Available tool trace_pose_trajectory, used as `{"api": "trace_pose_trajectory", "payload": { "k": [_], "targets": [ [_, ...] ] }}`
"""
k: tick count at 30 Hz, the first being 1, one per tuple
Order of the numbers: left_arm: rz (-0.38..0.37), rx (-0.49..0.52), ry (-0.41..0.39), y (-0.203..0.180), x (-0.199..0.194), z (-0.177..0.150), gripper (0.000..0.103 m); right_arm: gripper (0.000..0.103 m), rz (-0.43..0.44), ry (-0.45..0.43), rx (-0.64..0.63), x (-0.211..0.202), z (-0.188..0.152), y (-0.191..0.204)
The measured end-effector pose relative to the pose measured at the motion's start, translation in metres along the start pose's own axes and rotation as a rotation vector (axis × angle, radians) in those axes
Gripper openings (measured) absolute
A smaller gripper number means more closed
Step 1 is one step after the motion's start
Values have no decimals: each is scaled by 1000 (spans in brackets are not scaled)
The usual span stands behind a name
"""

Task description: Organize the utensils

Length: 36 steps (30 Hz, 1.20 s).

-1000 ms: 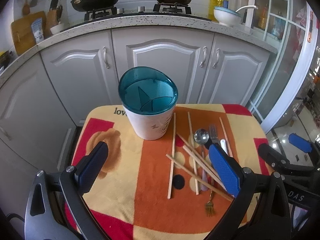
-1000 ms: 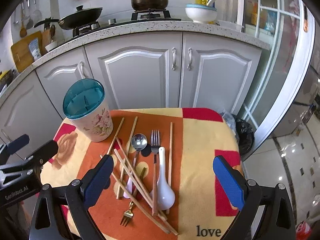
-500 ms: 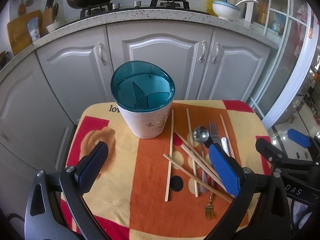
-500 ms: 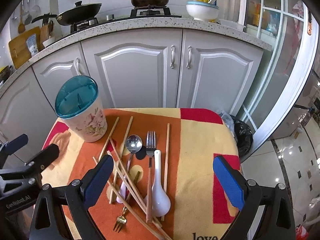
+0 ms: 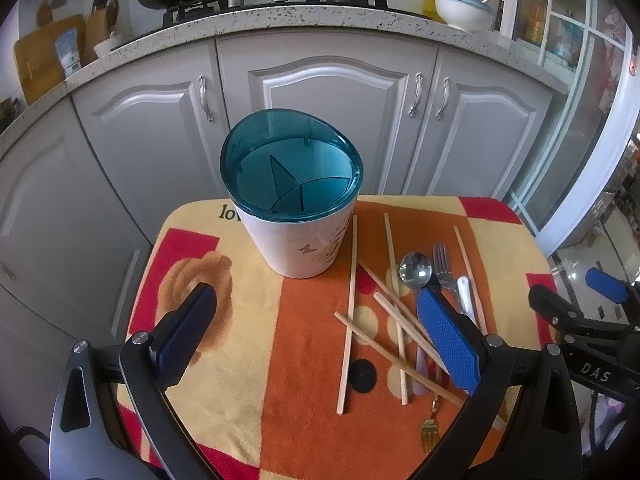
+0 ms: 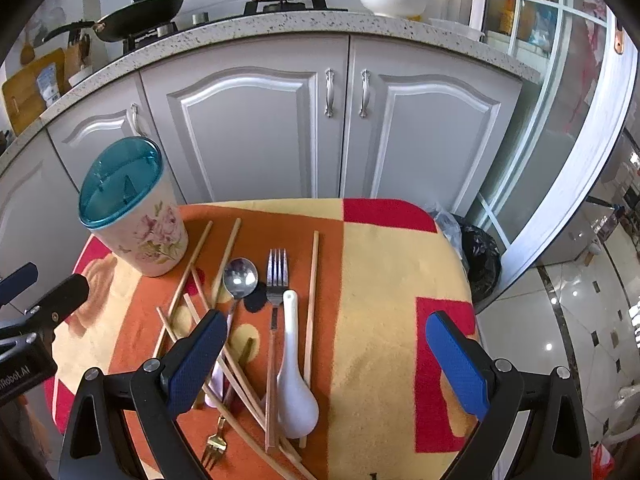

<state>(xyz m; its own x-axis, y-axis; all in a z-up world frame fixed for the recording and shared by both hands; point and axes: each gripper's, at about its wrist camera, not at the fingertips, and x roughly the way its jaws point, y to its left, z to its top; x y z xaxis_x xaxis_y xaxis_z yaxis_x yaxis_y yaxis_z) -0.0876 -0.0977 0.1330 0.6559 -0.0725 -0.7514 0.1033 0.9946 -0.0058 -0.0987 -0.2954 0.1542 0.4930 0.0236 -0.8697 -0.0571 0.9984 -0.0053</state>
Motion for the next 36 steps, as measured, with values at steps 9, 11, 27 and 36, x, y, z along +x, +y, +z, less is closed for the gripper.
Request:
{"api": "trace_pose_trajectory", "payload": {
  "k": [9,11,27,36],
  "targets": [
    [9,0,3,-2,6,2,101,100,-9,14,9,5,0,-7],
    [4,-5,-3,-2,4,2,101,100,-7,11,11,3,1,-7],
    [-6,-17,-60,-2,-21,11,101,100,3,-37,13,-19,9,-8],
    [-3,-9,-82,-3,-29,10,101,100,6,-66,1,-33,14,-5]
  ]
}}
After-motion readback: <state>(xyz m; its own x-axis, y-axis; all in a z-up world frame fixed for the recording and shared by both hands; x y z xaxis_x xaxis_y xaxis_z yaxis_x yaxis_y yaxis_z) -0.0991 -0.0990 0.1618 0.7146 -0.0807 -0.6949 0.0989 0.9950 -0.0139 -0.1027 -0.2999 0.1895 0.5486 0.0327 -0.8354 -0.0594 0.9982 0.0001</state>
